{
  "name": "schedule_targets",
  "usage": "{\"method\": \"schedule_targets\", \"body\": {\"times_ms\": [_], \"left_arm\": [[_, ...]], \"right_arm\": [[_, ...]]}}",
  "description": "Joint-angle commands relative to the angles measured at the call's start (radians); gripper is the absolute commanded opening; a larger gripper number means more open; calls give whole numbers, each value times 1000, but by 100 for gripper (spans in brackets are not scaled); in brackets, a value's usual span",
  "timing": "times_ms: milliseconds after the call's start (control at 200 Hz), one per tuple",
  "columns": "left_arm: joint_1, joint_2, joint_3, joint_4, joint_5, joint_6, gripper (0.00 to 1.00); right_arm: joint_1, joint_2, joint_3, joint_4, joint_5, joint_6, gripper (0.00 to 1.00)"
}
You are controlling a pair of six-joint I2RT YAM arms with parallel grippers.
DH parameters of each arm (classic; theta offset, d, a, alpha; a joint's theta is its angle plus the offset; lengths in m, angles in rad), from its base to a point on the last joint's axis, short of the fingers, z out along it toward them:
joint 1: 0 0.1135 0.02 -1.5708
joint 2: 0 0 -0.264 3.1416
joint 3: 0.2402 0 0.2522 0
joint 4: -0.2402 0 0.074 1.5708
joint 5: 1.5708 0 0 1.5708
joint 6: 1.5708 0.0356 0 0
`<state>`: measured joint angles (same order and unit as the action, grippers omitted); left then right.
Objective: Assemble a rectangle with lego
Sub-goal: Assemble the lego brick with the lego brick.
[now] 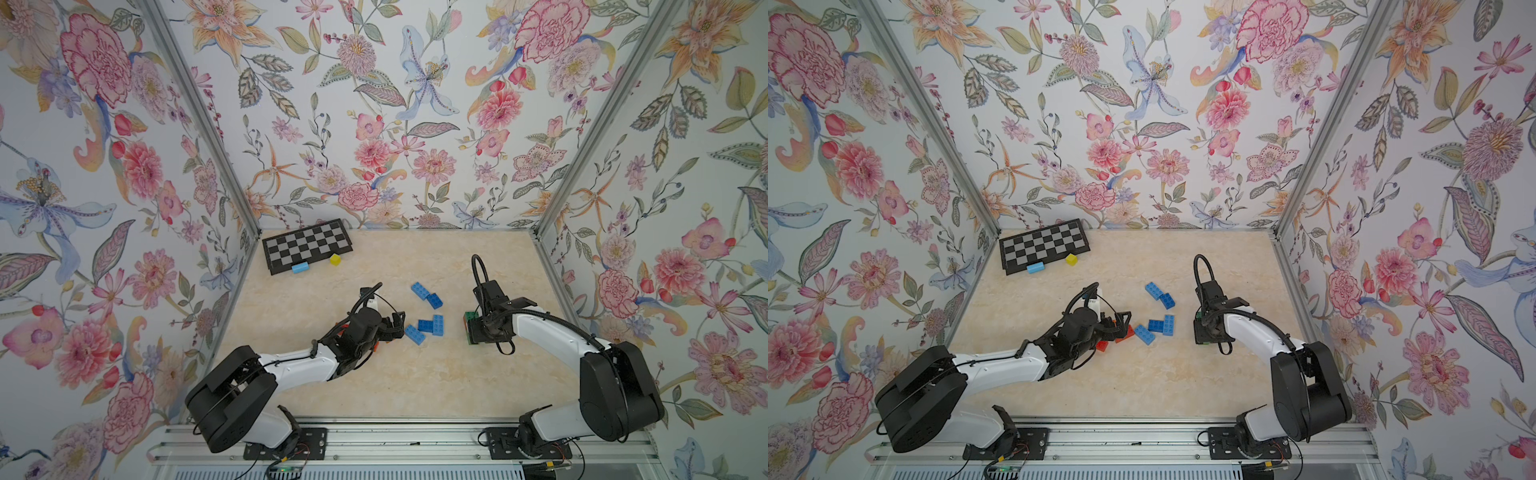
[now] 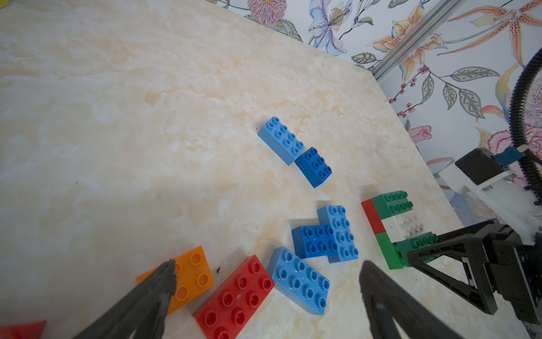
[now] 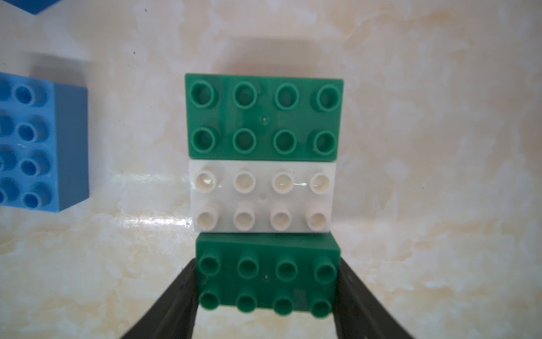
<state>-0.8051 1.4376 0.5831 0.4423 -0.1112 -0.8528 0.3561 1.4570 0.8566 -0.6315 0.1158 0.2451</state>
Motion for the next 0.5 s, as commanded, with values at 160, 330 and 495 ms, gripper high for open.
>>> {"method": "schedule_targets", "body": {"times_ms": [160, 330, 495], "left_arm": [[12, 1, 4, 13, -3, -11, 99], [12, 3, 3, 16, 1, -12, 99], [12, 3, 4, 18, 4, -14, 99]], "right_arm": [[-9, 34, -3, 1, -39, -8, 35], [-10, 41, -3, 3, -22, -4, 35], [-16, 61, -7, 8, 3, -5, 29]]}}
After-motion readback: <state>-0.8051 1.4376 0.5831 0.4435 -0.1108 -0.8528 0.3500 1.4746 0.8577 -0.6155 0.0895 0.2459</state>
